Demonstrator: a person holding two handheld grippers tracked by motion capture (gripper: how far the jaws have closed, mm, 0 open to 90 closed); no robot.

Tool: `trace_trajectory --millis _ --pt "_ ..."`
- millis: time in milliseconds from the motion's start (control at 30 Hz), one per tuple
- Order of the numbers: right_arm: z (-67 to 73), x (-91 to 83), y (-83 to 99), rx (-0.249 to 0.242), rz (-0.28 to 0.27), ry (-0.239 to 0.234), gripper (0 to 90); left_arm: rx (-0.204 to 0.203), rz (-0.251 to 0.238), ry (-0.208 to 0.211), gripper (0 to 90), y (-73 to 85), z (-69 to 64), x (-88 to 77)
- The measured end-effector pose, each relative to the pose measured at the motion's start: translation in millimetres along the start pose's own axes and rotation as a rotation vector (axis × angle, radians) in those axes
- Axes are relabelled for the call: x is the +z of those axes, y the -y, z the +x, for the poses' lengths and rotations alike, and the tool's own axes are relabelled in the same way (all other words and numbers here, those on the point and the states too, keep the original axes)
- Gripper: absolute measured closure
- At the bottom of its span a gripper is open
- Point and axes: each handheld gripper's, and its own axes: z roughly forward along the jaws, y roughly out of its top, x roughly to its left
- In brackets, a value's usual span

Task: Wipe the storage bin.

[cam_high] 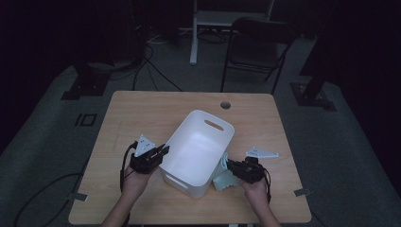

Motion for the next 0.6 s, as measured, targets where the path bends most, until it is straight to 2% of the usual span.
trace_trajectory --millis 367,600 --pt "-11.3 9.8 7.4 0.04 0.032 0.021 82.7 0.009 0.004 -0.006 82.3 -0.3 -1.1 0.0" --pt "-17.1 16.2 12.1 0.047 0.054 0.042 82.7 0.011 0.004 -0.008 82.3 -0.4 -1.8 0.3"
